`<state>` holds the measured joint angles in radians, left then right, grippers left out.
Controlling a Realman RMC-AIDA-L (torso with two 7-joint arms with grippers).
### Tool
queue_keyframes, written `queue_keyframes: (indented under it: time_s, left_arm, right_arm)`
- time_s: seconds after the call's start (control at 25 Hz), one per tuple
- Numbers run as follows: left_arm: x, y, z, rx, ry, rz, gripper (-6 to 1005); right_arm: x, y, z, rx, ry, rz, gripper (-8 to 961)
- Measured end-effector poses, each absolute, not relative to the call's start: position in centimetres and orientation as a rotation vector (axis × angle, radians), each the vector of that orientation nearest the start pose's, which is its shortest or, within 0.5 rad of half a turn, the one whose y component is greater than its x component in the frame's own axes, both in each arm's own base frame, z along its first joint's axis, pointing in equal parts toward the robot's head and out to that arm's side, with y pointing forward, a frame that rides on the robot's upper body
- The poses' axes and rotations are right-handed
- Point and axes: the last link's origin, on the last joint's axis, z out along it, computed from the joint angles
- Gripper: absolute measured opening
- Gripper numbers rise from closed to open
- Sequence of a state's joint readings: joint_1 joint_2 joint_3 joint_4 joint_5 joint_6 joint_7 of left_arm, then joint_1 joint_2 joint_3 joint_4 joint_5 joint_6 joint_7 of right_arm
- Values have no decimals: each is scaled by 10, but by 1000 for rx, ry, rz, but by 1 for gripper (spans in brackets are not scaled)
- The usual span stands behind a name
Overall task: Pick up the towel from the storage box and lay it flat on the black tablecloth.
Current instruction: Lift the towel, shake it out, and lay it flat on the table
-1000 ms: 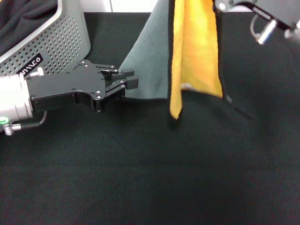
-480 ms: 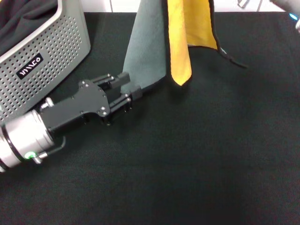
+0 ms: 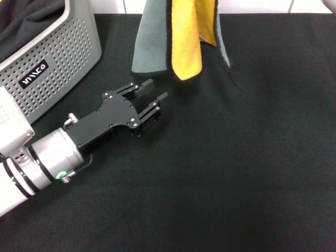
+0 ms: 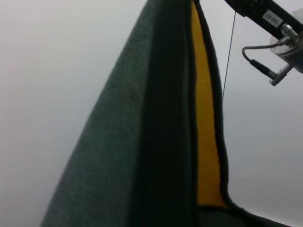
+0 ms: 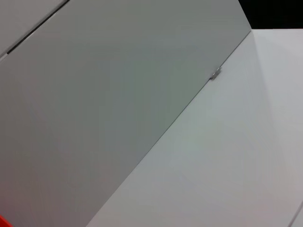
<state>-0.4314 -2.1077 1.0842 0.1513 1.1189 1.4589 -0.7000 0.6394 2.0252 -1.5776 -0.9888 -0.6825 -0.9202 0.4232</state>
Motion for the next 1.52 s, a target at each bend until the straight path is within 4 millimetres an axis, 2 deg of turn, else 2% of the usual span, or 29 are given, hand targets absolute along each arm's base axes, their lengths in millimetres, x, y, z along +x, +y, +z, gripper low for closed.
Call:
queue_keyframes:
  time_s: [0.8,1.52]
  left_arm:
    - [-269,298,-63,-2244,-550,-1079,450]
    - [-261,301,-68,-2275,-552,-1098,442]
  right_arm:
    - [29,409,8,-2040,-673,996,22]
    - [37,405,8,-2048,-662,1026,27]
